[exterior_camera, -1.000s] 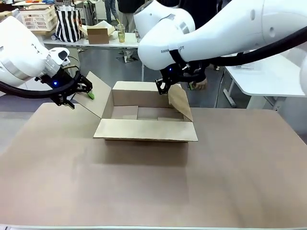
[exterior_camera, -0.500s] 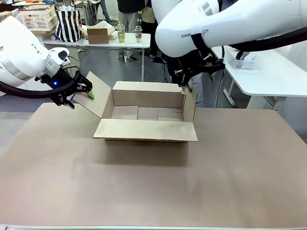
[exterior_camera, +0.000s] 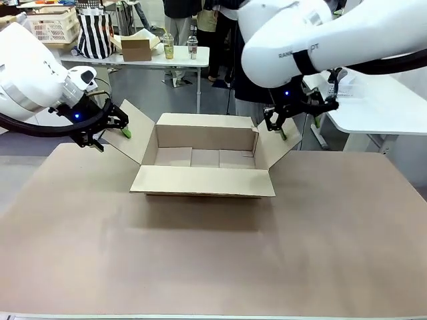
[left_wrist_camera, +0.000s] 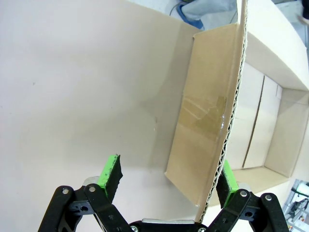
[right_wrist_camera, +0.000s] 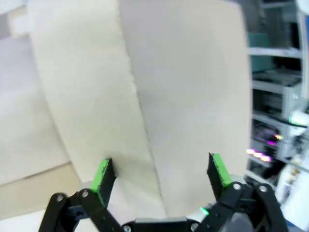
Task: Pack the gift set into the box.
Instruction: Place both hands on the side flaps of the Package Box and spread them outward.
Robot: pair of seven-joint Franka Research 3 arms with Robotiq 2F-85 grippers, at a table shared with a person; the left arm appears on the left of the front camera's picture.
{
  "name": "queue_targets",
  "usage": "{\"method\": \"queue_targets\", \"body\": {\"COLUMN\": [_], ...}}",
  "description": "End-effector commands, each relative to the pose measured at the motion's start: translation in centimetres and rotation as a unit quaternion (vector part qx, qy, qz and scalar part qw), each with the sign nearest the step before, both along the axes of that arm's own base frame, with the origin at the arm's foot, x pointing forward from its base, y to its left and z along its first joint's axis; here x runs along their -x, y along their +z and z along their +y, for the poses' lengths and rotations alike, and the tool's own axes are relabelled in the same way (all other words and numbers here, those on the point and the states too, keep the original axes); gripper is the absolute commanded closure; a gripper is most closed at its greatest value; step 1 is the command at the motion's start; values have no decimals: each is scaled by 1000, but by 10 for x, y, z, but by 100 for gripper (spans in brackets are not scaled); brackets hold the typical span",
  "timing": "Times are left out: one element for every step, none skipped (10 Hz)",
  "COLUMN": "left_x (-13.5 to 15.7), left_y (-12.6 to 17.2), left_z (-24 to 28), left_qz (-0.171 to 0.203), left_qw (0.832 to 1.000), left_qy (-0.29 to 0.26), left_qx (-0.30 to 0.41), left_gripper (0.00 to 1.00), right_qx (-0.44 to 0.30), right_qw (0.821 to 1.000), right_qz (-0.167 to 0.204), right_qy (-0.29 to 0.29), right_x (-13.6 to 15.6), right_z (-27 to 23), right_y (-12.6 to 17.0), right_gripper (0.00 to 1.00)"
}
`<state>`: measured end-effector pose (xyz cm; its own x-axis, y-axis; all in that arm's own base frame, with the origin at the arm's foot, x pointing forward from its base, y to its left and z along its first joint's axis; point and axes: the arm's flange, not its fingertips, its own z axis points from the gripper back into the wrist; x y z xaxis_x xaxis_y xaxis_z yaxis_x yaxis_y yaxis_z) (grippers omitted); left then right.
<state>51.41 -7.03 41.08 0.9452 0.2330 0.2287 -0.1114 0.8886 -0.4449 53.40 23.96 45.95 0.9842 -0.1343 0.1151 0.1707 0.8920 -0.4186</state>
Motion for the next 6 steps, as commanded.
{"method": "queue_targets", "body": {"left_x": [1, 1, 1, 1, 1, 1], "left_y": [-1, -1, -1, -1, -1, -1], "left_z": [-2, -2, -2, -2, -2, -2], "left_qz": [2, 2, 2, 2, 2, 2], "left_qw": [1000, 1000, 1000, 1000, 1000, 1000], "left_qy": [6, 6, 6, 6, 6, 6], "left_qx": [-8, -8, -8, -8, -8, -8], "left_gripper": [0, 0, 0, 0, 0, 0], "right_qx": [-204, -273, -299, -308, -319, -268], "right_qw": [977, 960, 951, 947, 943, 958], "right_qz": [-34, -58, -73, -93, -98, -94], "right_qy": [48, 37, 15, -1, 2, -24], "right_x": [13, 18, 26, 35, 40, 6], "right_z": [-45, -67, -83, -94, -98, -83], "right_y": [-28, -39, -46, -49, -50, -40], "right_gripper": [0, 0, 0, 0, 0, 0]}}
